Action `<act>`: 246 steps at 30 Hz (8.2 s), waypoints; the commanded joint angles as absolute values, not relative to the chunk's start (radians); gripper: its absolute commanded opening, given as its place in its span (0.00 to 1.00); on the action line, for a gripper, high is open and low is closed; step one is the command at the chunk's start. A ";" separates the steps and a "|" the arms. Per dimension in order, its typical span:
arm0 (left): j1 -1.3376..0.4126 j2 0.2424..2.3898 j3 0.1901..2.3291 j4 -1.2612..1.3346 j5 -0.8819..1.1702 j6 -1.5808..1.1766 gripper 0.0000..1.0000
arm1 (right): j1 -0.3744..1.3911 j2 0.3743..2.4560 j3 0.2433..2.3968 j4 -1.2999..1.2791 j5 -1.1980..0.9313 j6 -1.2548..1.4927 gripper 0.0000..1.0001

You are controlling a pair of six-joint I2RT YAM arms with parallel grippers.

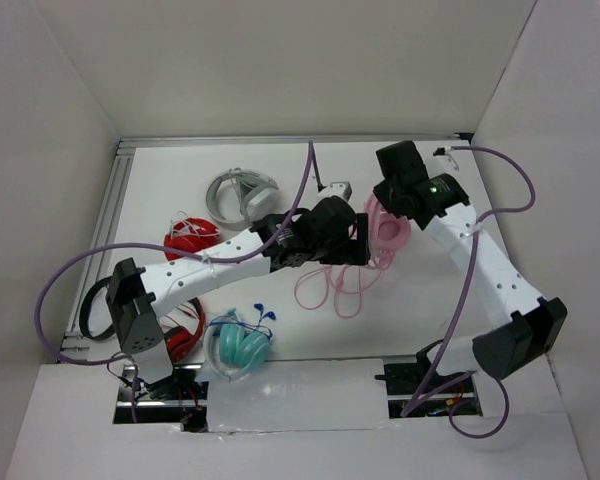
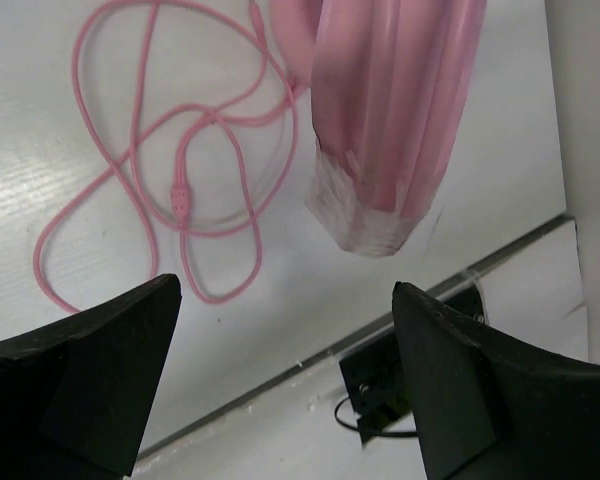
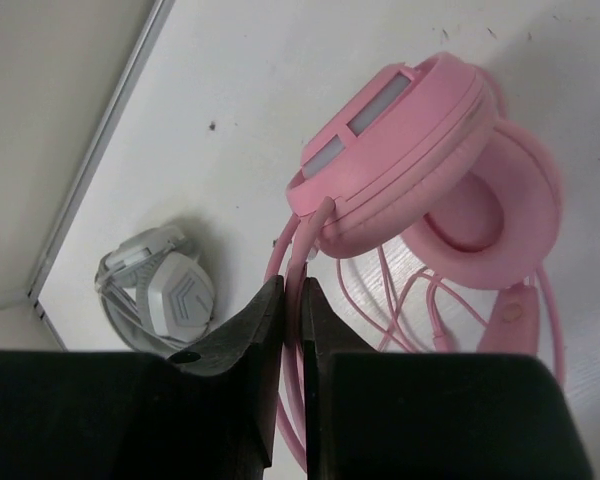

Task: Wrap the headphones

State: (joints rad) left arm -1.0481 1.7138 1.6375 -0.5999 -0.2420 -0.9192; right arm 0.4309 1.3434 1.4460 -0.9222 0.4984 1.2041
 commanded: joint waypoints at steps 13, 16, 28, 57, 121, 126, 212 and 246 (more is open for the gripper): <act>-1.048 1.922 1.941 -0.697 -0.434 -1.022 0.99 | 0.436 1.479 1.631 -1.040 0.568 1.255 0.00; -1.048 1.939 1.937 -0.658 -0.452 -1.012 0.99 | 0.449 1.485 1.640 -1.025 0.564 1.252 0.00; -1.049 2.069 2.083 -0.811 -0.543 -1.090 0.43 | 0.468 1.496 1.658 -1.045 0.572 1.262 0.00; -0.805 1.743 1.829 -0.478 -0.450 -0.637 0.00 | 0.482 0.817 1.339 -0.669 0.497 0.608 1.00; -0.933 1.390 2.079 0.155 -0.587 0.076 0.00 | 0.577 1.324 0.563 0.370 -0.233 0.187 0.00; -0.925 1.500 2.020 0.378 -0.727 0.250 0.00 | 0.846 1.062 0.505 0.113 0.044 0.232 0.00; -0.690 1.348 1.762 -0.146 0.778 -0.405 0.00 | 0.186 0.982 0.719 0.101 -0.807 -0.043 0.25; -0.653 1.381 2.166 -0.204 0.600 -0.454 0.00 | 0.462 1.364 0.584 0.440 -0.749 0.043 0.23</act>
State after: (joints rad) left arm -0.6575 1.4406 2.1284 -0.3252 0.6559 -0.4244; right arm 0.4328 1.3384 0.5797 0.3679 -0.7780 0.0372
